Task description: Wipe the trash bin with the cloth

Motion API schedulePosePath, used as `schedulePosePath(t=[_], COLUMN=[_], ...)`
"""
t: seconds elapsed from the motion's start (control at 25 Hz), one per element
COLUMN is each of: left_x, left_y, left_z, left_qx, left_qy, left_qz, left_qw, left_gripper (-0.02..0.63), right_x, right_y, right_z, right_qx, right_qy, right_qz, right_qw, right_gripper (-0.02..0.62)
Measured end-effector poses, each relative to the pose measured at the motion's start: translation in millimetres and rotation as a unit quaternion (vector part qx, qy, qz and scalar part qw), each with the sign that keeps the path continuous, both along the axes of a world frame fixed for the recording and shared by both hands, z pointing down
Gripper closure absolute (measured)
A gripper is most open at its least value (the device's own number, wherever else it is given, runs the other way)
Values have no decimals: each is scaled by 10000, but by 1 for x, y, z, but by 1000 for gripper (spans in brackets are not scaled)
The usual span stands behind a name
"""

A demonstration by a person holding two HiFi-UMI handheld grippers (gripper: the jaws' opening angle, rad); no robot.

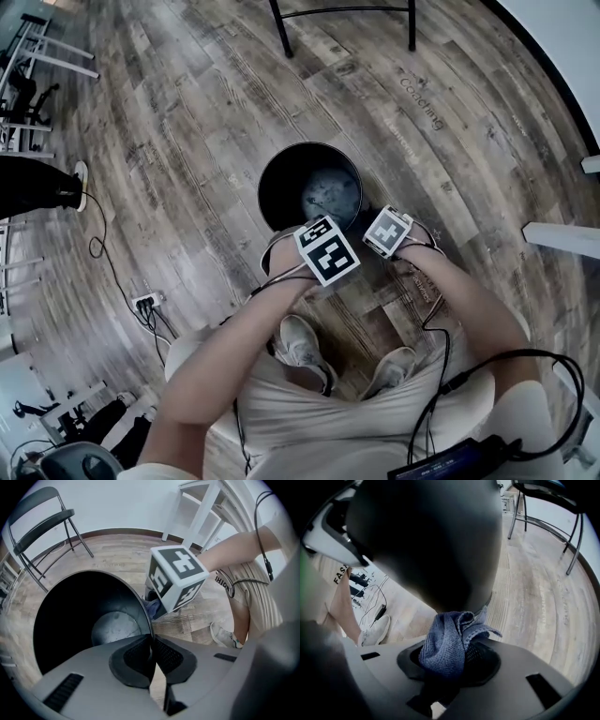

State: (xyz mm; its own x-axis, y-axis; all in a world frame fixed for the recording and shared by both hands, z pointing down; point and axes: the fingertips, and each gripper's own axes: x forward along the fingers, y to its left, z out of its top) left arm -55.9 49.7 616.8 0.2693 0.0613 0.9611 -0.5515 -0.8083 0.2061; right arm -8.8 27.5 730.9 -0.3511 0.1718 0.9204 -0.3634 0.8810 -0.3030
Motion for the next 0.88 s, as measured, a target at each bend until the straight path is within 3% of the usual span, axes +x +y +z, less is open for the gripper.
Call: schedulePosePath(t=[0.12,0.2,0.36,0.56,0.68,0.76,0.88], left_x=[0,0,-6,3,10,9,-3], left_y=[-6,-14,-28,-39,-36,-33,-27], left_z=[0,0,-1,-5,-10,-15,-22], left_qx=[7,-38,-207,-399,-537,-402,-124], left_qy=[-27,-13,41,364,570,511,188], left_qz=[-291,-708,-1560,-2124,-2055,-1713,-1069], left_qw=[9996,9975,9875,9757,9755,9831,9940], left_gripper=[583,583,581,575,545,469,436], right_x=[10,10,4,-2,-5,-9,-22], right_y=[-3,-9,-18,-16,-14,-12,-12], right_z=[-30,-56,-100,-133,-140,-143,-150], right_qx=[290,548,781,1014,908,806,617], right_qy=[-26,-180,-570,-994,-1078,-1104,-1267], right_qz=[-488,-657,-562,-520,-376,-258,-62], right_qw=[9984,9962,9937,9885,9893,9903,9900], right_gripper=[480,479,479,479,479,479,480])
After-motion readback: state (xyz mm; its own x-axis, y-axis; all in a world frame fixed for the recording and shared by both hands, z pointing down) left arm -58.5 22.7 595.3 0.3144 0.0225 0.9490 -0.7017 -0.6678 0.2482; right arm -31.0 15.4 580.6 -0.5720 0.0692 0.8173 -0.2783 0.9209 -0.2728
